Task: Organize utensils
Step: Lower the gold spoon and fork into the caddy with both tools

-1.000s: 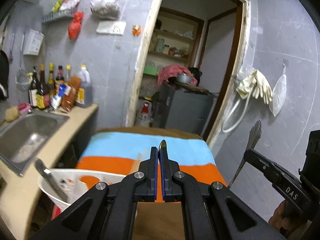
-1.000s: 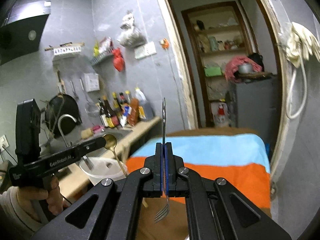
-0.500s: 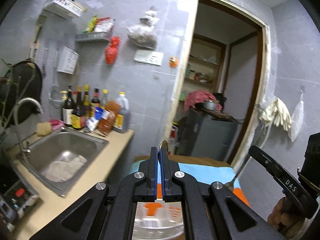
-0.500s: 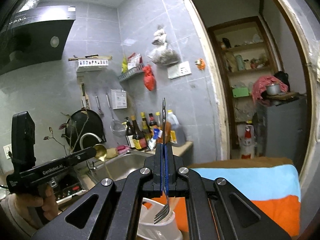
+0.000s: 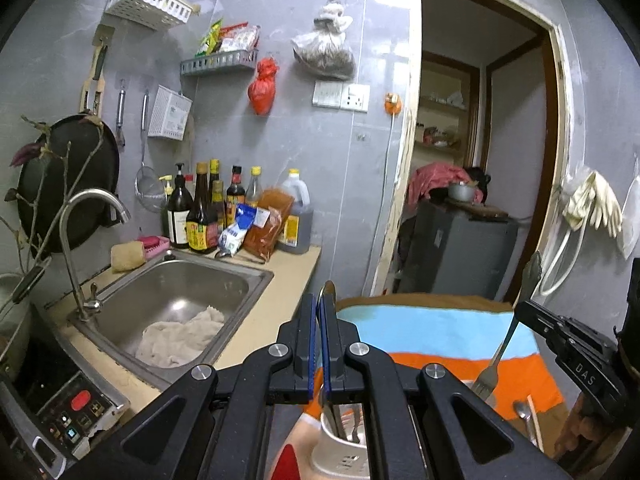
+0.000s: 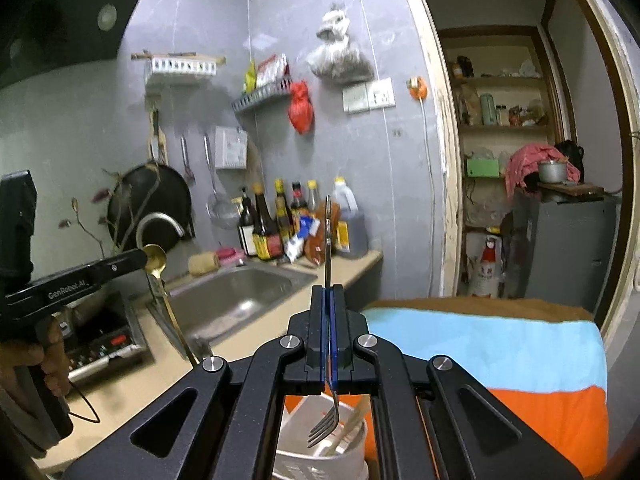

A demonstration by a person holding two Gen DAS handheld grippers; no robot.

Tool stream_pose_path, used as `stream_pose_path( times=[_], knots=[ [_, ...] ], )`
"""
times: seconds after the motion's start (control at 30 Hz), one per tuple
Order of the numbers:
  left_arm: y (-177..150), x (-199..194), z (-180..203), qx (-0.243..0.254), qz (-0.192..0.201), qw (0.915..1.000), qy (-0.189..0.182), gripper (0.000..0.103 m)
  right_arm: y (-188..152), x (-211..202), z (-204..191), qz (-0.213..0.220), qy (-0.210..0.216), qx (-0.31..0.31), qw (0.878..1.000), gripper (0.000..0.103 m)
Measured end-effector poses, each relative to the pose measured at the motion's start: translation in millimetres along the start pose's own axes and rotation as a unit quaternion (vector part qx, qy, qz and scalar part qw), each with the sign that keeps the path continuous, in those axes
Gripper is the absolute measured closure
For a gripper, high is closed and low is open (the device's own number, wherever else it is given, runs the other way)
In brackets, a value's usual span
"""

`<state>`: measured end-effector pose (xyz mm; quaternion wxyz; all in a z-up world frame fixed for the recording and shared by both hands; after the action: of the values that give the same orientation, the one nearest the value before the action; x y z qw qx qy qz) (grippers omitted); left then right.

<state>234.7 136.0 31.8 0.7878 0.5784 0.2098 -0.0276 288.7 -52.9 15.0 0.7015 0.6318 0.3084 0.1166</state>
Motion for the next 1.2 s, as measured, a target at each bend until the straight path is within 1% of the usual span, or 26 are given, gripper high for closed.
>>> stream_pose_path(
  times=[0.13, 0.23, 0.47, 0.6, 0.7, 0.83, 1.0, 1.13, 1.17, 1.2],
  knots=[
    [-13, 8, 7, 0.023, -0.006, 0.9997, 0.008, 0.1, -15, 9, 2, -0.021, -0.008, 0.004, 1.0, 0.101],
    [-23, 14, 13, 0.038, -0.01, 0.9992, 0.007, 0.1, -22, 15, 4, -0.032, -0.01, 0.007, 0.999, 0.101],
    [-38, 21, 23, 0.077, -0.009, 0.9969, 0.01, 0.1, -32, 22, 1, -0.044, -0.003, 0.012, 0.999, 0.101],
    [-44, 24, 29, 0.09, -0.018, 0.9957, 0.007, 0.1, -39, 25, -1, -0.051, 0.003, 0.02, 0.998, 0.101],
    [-46, 26, 27, 0.075, -0.032, 0.9967, -0.002, 0.099, -45, 26, -2, -0.062, 0.01, 0.025, 0.998, 0.101],
    [-48, 29, 20, 0.036, -0.056, 0.9974, -0.028, 0.098, -51, 27, -2, -0.071, 0.015, 0.032, 0.997, 0.1],
    [-51, 33, 14, -0.006, -0.078, 0.9954, -0.056, 0.098, -55, 27, 1, -0.078, 0.023, 0.042, 0.996, 0.099],
    [-50, 34, 11, -0.033, -0.086, 0.9936, -0.066, 0.096, -50, 23, 2, -0.074, 0.025, 0.043, 0.996, 0.097],
    [-49, 33, 12, -0.037, -0.084, 0.9934, -0.068, 0.091, -48, 21, 2, -0.072, 0.025, 0.042, 0.996, 0.092],
    [-48, 32, 12, -0.043, -0.082, 0.993, -0.073, 0.084, -45, 18, 3, -0.067, 0.024, 0.042, 0.997, 0.083]
  ],
)
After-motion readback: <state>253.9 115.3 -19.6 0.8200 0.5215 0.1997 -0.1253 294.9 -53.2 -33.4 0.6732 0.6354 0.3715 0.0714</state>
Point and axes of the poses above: each gripper's, at about its wrist camera, not at the fingertips, and x roughly the way its jaws point, z to its right, y to its top, the point moved 5 cm from there along x, roughly the way its jaws point, and after that the axes turned 9 degrees about -x, right-handed, at the moved point
